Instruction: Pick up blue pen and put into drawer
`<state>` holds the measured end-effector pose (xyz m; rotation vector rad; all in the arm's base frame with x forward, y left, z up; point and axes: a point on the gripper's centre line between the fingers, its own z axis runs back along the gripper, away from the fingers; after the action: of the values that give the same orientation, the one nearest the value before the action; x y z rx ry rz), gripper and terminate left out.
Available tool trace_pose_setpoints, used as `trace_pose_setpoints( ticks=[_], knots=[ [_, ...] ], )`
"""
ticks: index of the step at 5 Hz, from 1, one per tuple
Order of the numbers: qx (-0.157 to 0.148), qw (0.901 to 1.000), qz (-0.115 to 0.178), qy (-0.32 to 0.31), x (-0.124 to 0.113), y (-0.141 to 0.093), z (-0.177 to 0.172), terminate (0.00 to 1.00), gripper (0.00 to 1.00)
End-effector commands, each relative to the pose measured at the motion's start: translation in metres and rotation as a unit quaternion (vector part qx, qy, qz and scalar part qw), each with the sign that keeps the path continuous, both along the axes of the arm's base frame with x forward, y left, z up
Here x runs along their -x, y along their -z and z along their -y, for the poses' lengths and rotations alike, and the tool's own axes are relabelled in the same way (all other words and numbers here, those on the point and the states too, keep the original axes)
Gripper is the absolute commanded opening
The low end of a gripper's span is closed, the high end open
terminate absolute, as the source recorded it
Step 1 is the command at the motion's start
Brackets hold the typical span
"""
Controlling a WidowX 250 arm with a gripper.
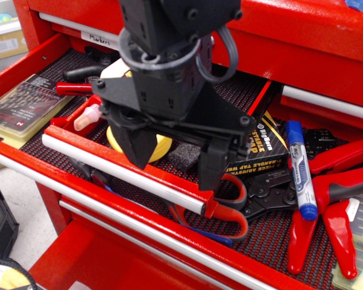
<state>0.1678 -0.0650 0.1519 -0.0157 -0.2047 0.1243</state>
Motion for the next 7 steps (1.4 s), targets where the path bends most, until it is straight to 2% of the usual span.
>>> trace_pose_setpoints(
  ticks=[1,2,3,4,5,7],
  knots=[
    [0.0,1.0,0.0,0.0,0.0,0.0,0.0,0.0,1.0],
    [-0.017,0.9994,-0.014,-0.028,-0.026,-0.008,0.045,0.0,1.0],
    [-0.048,0.9928,-0.016,-0.108,-0.054,0.0,0.073,0.0,1.0],
    [-0.034,0.9899,-0.006,-0.137,-0.081,0.021,0.084,0.0,1.0],
    [-0.006,0.9934,-0.007,-0.115,-0.099,0.028,0.079,0.0,1.0],
    [0.021,0.9952,0.022,-0.093,-0.118,0.048,0.073,0.0,1.0]
  ],
)
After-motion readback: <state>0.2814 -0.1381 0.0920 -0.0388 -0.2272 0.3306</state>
